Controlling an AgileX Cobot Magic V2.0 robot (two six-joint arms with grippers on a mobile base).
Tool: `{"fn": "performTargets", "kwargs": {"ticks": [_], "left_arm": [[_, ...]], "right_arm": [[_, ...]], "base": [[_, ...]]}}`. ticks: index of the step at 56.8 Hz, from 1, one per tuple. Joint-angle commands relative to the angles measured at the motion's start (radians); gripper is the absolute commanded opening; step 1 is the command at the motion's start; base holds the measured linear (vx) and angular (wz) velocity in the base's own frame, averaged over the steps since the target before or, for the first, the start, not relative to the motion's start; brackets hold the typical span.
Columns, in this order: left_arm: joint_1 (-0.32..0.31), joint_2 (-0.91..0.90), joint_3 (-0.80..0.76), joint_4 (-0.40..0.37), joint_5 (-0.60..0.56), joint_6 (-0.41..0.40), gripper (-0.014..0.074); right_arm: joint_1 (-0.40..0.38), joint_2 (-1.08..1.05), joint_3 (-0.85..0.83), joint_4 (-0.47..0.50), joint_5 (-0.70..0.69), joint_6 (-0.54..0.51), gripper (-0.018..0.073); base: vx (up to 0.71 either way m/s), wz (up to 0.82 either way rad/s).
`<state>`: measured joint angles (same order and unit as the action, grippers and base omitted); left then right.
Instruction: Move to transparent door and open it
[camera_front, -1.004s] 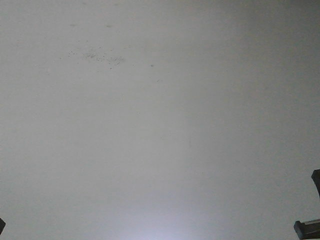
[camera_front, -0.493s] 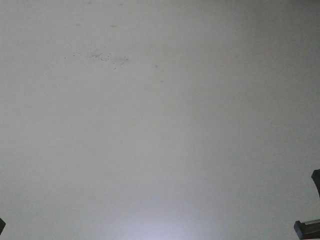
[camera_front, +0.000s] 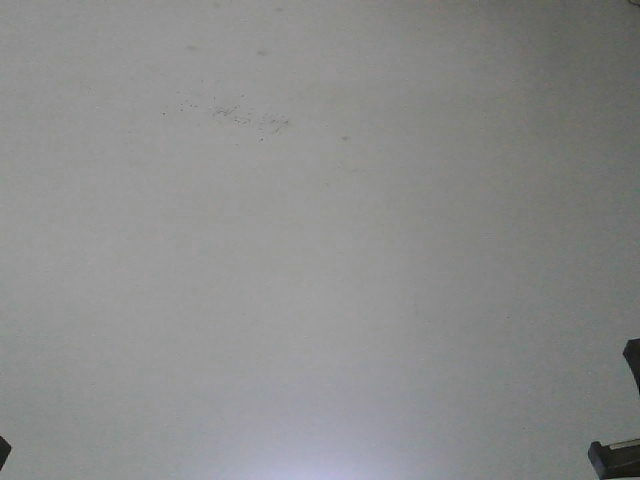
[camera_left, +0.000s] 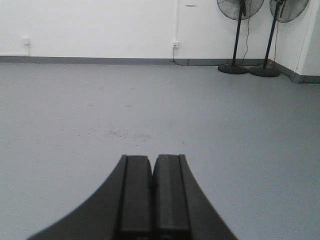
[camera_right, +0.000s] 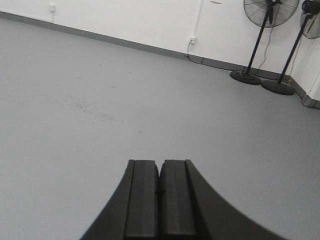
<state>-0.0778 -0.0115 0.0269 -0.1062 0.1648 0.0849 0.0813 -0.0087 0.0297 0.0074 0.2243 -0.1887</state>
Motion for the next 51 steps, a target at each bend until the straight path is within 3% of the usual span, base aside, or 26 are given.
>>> {"fn": "performTargets", "kwargs": {"ticks": [1, 51], "left_arm": [[0.001, -0.013, -0.027, -0.005, -0.077, -0.007, -0.0006], [0.001, -0.013, -0.027, -0.005, -0.077, -0.007, -0.0006]], "right_arm": [[-0.006, -0.015, 0.003, -0.007, -0.08, -0.004, -0.0004], [-0.006, -0.015, 0.003, -0.007, -0.08, -0.004, -0.0004]], "base": [[0.13, 0.2], [0.19, 0.48]]}}
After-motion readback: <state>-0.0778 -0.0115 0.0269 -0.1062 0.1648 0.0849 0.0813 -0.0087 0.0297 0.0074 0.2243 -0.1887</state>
